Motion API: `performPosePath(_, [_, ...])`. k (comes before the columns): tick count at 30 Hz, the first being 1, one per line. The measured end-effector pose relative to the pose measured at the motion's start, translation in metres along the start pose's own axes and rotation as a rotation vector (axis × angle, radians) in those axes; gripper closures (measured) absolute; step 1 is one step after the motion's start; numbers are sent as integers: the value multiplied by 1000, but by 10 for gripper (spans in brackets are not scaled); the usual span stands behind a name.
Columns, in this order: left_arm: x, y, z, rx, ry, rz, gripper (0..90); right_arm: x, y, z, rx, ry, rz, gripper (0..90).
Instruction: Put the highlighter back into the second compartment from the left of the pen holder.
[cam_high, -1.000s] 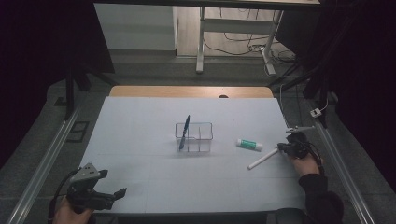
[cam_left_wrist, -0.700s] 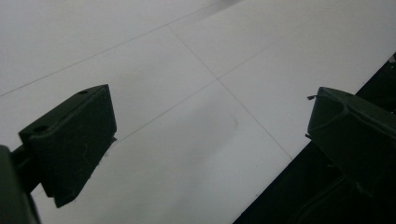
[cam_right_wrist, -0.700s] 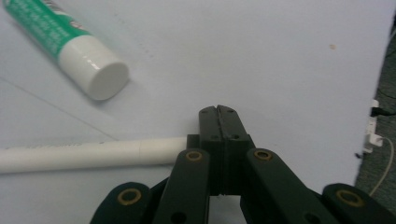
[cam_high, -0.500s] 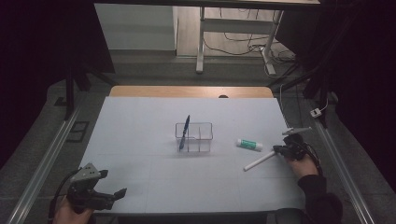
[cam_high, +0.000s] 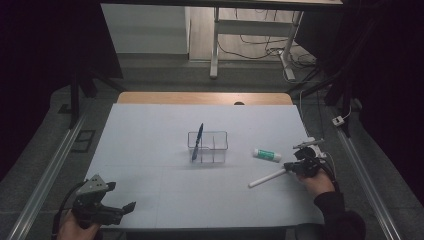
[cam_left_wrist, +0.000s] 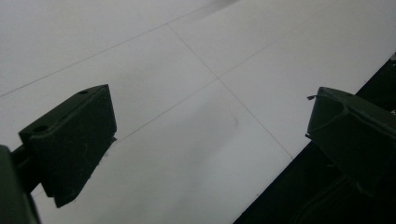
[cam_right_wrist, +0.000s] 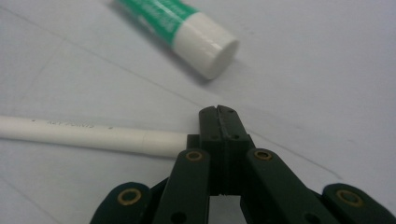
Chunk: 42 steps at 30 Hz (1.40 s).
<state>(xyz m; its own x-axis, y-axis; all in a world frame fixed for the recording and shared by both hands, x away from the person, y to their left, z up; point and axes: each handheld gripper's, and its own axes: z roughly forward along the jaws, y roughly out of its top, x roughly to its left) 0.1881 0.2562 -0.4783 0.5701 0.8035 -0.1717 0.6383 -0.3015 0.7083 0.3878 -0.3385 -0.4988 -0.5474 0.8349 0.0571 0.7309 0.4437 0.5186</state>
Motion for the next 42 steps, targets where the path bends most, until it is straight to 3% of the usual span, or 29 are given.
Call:
performPosePath(11, [-1,0,0,1,2,3,14,32,5,5,34,21,14,897])
performPosePath(23, [-1,0,0,1,2,6,14,77,12,14,70,97,-42,897])
performPosePath(24, [-1,0,0,1,3,6,14,83,13,15,74,87,-60,897])
performPosePath(26, [-1,0,0,0,1,6,14,92,14,17,76,117,-58,897])
performPosePath(29, [-1,0,0,1,1,6,14,106,16,20,79,96,-86,897])
performPosePath(31, [-1,0,0,0,1,7,14,116,18,23,83,137,-73,897])
performPosePath(33, [-1,0,0,-1,0,8,14,125,20,24,82,108,-108,897])
performPosePath(36, [-1,0,0,0,-1,9,14,136,20,28,88,151,-100,897])
performPosePath(37, [-1,0,0,0,-1,9,14,142,21,28,85,122,-126,897])
performPosePath(40, [-1,0,0,2,-2,8,14,150,22,30,83,172,-120,897])
performPosePath(42, [0,0,0,1,-4,6,14,155,22,31,87,147,-155,897])
